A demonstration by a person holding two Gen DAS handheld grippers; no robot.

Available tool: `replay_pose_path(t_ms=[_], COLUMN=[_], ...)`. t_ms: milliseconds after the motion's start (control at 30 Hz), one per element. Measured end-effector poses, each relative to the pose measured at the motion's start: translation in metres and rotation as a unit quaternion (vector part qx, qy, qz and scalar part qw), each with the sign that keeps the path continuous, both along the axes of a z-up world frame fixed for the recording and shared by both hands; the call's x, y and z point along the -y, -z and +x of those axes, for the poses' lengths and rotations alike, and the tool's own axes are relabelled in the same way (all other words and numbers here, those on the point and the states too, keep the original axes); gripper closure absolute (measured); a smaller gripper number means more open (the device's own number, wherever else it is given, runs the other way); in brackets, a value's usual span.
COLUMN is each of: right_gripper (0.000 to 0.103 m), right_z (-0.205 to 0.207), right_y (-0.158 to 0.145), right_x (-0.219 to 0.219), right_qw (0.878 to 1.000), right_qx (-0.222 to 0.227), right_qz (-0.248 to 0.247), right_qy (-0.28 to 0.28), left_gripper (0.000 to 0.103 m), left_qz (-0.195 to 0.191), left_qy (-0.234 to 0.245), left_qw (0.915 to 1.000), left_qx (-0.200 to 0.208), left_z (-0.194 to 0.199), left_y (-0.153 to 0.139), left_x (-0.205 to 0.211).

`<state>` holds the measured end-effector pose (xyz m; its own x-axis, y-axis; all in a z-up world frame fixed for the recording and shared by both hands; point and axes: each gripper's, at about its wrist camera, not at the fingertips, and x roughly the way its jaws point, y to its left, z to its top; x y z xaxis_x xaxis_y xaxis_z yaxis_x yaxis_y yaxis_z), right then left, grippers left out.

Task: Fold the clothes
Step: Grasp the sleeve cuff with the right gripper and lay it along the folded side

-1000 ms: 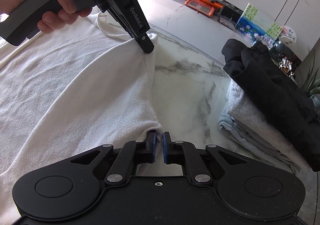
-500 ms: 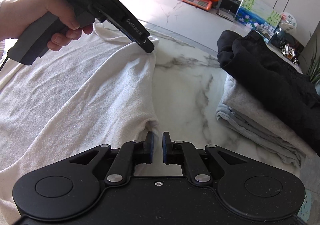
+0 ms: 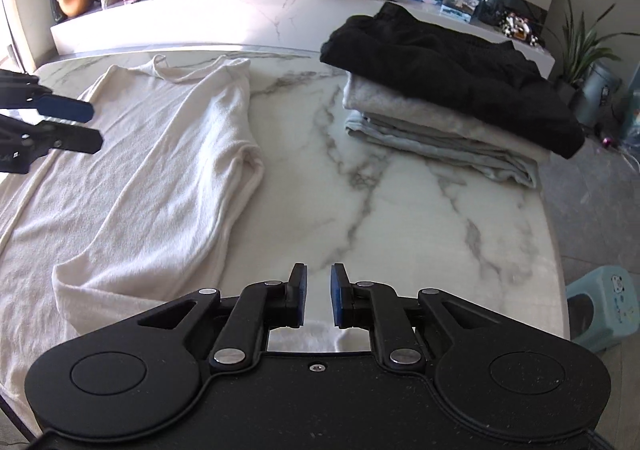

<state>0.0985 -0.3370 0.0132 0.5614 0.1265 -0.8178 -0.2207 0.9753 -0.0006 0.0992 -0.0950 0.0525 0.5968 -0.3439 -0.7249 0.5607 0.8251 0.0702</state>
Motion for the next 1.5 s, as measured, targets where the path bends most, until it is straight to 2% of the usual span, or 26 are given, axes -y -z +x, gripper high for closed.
replay_pose_path(t_ms=[67, 200, 333, 433, 467, 567, 600, 767, 900, 967, 1100, 1267, 1367, 1500], right_gripper=[0.076, 0.074, 0.074, 0.074, 0.075, 0.099, 0.099, 0.099, 0.099, 0.099, 0.099, 0.099, 0.099, 0.095], right_z=[-0.011, -0.024, -0.032, -0.032, -0.033, -0.035, -0.036, -0.064, -0.094, -0.114, -0.143, -0.175, -0.185, -0.187], right_y=[0.007, 0.016, 0.025, 0.028, 0.029, 0.028, 0.027, -0.001, -0.026, -0.039, -0.054, -0.055, -0.046, -0.037], right_x=[0.006, 0.015, 0.022, 0.017, 0.015, 0.010, 0.009, 0.008, 0.002, -0.007, -0.027, -0.065, -0.085, -0.100], right_qw=[1.000, 1.000, 0.999, 0.998, 0.999, 0.999, 0.999, 0.998, 0.991, 0.986, 0.970, 0.934, 0.920, 0.915], right_qx=[-0.008, -0.017, -0.033, -0.040, -0.037, -0.034, -0.032, 0.024, 0.065, 0.078, 0.077, 0.032, 0.002, -0.017], right_qz=[0.000, 0.004, 0.037, 0.038, 0.032, 0.031, 0.030, 0.066, 0.105, 0.115, 0.147, 0.168, 0.160, 0.149], right_qy=[0.010, 0.021, 0.021, 0.013, 0.010, 0.007, 0.009, -0.007, -0.050, -0.096, -0.178, -0.313, -0.358, -0.373], left_gripper=[0.065, 0.067, 0.067, 0.067, 0.067, 0.067, 0.067, 0.077, 0.077, 0.077, 0.077, 0.077, 0.077, 0.077], left_qz=[0.011, 0.017, 0.017, 0.016, 0.016, 0.007, 0.001, -0.010, -0.009, -0.007, 0.004, 0.004, 0.000, -0.011], left_qy=[-0.002, -0.023, -0.050, -0.066, -0.070, -0.073, -0.072, -0.061, -0.060, -0.064, -0.080, -0.098, -0.111, -0.117], left_qw=[0.9999, 0.9992, 0.9976, 0.9964, 0.9961, 0.9959, 0.9959, 0.9961, 0.9966, 0.9965, 0.9954, 0.9929, 0.9910, 0.9898], left_qx=[-0.005, -0.027, -0.044, -0.051, -0.052, -0.053, -0.055, -0.062, -0.056, -0.054, -0.053, -0.067, -0.075, -0.081], left_z=[-0.026, -0.063, -0.082, -0.093, -0.096, -0.107, -0.109, -0.109, -0.114, -0.115, -0.116, -0.119, -0.123, -0.129], left_y=[0.005, 0.018, 0.028, 0.030, 0.030, 0.029, 0.028, 0.029, 0.025, 0.021, 0.020, 0.024, 0.028, 0.028], left_x=[0.005, 0.006, 0.001, -0.004, -0.005, -0.008, -0.008, -0.002, 0.000, -0.004, -0.014, -0.035, -0.047, -0.056])
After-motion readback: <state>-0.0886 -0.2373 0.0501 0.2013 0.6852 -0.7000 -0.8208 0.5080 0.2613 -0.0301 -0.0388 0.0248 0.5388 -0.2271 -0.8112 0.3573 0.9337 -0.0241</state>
